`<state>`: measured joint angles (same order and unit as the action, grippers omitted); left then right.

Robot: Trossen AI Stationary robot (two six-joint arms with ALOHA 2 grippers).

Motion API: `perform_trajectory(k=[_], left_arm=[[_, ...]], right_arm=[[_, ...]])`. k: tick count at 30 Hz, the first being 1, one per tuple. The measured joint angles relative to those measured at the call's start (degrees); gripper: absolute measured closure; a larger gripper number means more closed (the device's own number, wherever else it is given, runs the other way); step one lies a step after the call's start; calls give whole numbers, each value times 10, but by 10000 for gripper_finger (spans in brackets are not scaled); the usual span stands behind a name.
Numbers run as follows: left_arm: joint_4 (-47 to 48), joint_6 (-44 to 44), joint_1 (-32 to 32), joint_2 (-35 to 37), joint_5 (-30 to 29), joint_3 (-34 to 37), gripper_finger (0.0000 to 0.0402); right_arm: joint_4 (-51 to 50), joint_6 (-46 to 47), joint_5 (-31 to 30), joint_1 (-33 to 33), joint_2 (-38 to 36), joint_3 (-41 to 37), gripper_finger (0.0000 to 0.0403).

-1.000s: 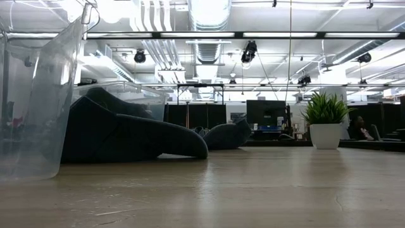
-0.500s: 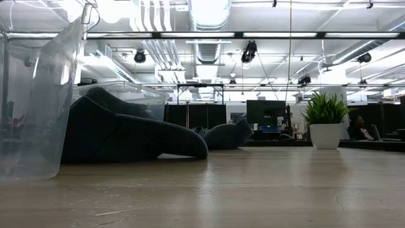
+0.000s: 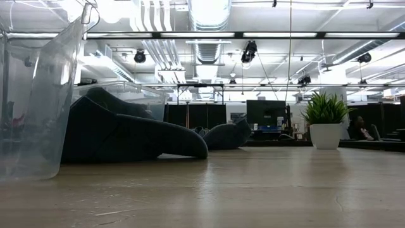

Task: Pick & Place hat
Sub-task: Put the bottom right dark blue cap into the bottom transparent bin

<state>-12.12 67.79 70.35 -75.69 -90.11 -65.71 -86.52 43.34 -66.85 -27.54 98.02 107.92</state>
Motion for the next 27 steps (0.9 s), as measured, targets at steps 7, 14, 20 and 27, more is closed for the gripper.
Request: perform_trajectory(k=[7, 14, 20, 27], left_arm=[[0, 55, 24, -29, 0, 1, 397], [1, 157, 38, -78, 2, 3, 397], [1, 169, 45, -74, 1, -2, 397], [49, 152, 69, -31, -2, 3, 397]], right_arm=[[-1, 0, -1, -21, 0, -8, 323], [-4, 4, -1, -52, -9, -5, 316], [-4, 35, 8, -94, -32, -5, 325], [-1, 66, 10, -140, -43, -5, 335]])
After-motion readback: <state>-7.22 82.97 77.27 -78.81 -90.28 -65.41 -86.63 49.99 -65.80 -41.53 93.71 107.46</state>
